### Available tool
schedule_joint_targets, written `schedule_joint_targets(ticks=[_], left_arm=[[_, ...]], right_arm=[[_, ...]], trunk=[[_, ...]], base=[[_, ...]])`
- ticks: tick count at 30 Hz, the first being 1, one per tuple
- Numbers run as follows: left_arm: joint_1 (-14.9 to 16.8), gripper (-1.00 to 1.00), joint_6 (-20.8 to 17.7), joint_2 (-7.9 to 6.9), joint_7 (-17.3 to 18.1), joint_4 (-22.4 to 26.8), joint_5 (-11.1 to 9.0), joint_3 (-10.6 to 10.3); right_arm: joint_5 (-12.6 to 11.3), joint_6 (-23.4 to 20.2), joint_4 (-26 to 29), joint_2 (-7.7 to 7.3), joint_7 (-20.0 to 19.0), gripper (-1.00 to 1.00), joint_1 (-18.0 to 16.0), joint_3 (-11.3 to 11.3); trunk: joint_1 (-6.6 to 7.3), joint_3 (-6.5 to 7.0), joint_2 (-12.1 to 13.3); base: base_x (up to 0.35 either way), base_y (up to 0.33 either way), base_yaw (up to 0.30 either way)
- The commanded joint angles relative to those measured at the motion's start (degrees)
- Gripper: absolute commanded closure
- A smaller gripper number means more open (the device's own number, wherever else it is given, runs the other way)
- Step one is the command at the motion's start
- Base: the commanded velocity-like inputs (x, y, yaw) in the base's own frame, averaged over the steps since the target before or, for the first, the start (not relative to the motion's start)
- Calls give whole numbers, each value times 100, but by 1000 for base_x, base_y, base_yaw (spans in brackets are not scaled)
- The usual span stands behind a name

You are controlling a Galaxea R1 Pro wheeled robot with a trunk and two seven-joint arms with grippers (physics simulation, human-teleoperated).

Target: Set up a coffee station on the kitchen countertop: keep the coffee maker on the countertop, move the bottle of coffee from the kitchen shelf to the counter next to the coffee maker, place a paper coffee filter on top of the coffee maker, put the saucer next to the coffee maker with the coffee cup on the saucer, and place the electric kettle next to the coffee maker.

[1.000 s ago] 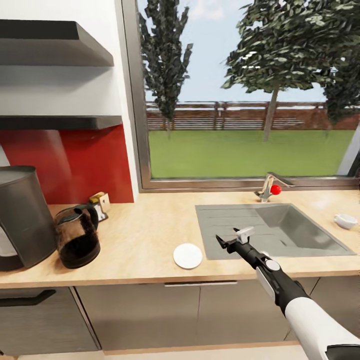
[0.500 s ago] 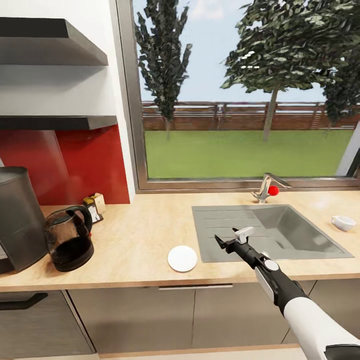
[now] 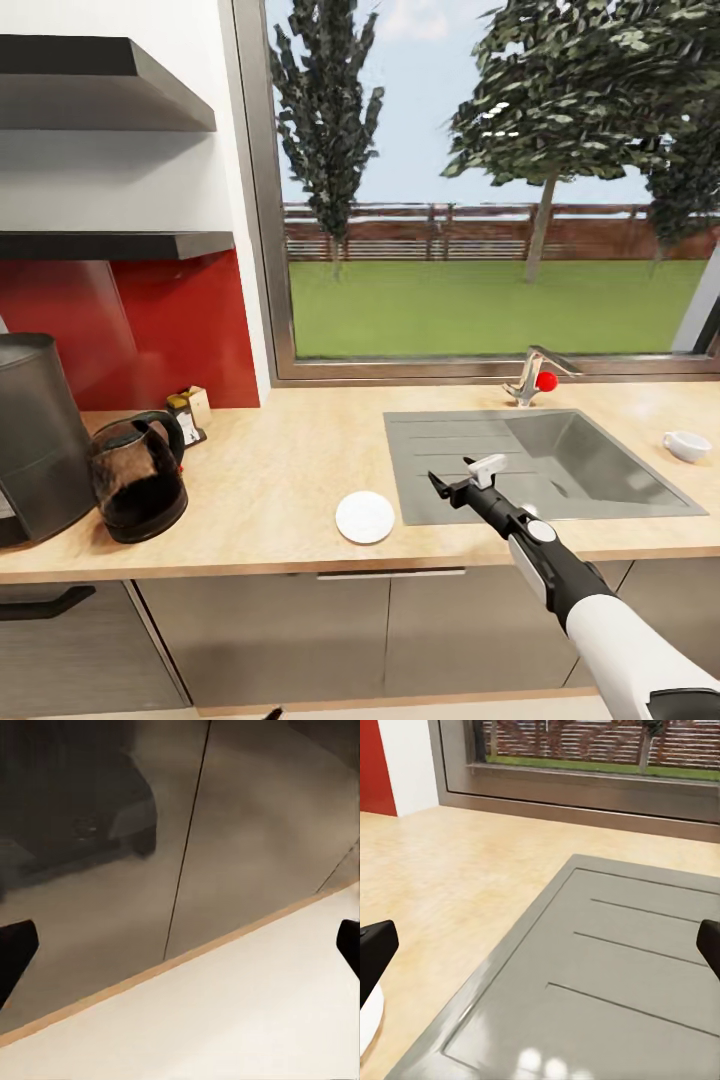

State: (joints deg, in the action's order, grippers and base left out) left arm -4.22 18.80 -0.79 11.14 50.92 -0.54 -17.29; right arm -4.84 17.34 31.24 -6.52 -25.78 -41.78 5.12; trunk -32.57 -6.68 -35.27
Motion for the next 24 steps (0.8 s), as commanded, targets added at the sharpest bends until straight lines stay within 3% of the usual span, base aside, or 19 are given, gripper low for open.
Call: schedule_joint_targets(ticks=[1, 4, 7, 8, 12, 13, 18, 19, 22, 24], left_arm=[[0, -100, -91, -2, 111, 242, -14, -1], [-13, -100, -522, -10, 273, 1006, -87, 4], [-66, -100, -883, -64, 449, 1869, -329, 10], [-79, -100, -1018, -91, 679, 2219, -589, 35], [-68, -100, -1444, -143, 1231, 2707, -1208, 103], [-49, -100, -1755, -211, 1537, 3045, -1458, 278], [13, -100, -2623, -254, 2083, 3684, -1854, 771], [189, -100, -3019, -246, 2243, 3775, -1941, 937], [532, -100, -3476, -243, 2320, 3817, -1982, 1160], [955, -100, -4030, -236, 2348, 3832, -1997, 1488]], right_arm=[[-51, 15, -8, -4, -6, -100, -5, 33], [-49, 15, -13, 0, -6, -100, -5, 33], [-44, 15, -20, 0, -6, -100, -5, 33], [-44, 15, -21, 1, 0, -100, -5, 33], [-43, 15, -21, 2, 3, -100, -5, 33], [-43, 15, -21, 2, 3, -100, -5, 33], [-43, 15, -22, 5, 3, -100, -5, 37], [-43, 15, -22, 8, 3, -100, -5, 36], [-43, 11, -22, 10, 3, -100, -5, 34], [-42, 8, -22, 11, 3, -100, -5, 38]], trunk=[[-2, -9, -8], [-2, -9, -8], [-2, -9, -8], [-2, -9, -8], [-2, -9, -8], [-2, -9, -8], [-2, -9, -8], [-2, -9, -8], [-2, -9, -8], [-2, -9, -8]], base=[[0, 0, 0], [0, 0, 0], [0, 0, 0], [0, 0, 0], [0, 0, 0], [0, 0, 0], [0, 0, 0], [0, 0, 0], [0, 0, 0], [0, 0, 0]])
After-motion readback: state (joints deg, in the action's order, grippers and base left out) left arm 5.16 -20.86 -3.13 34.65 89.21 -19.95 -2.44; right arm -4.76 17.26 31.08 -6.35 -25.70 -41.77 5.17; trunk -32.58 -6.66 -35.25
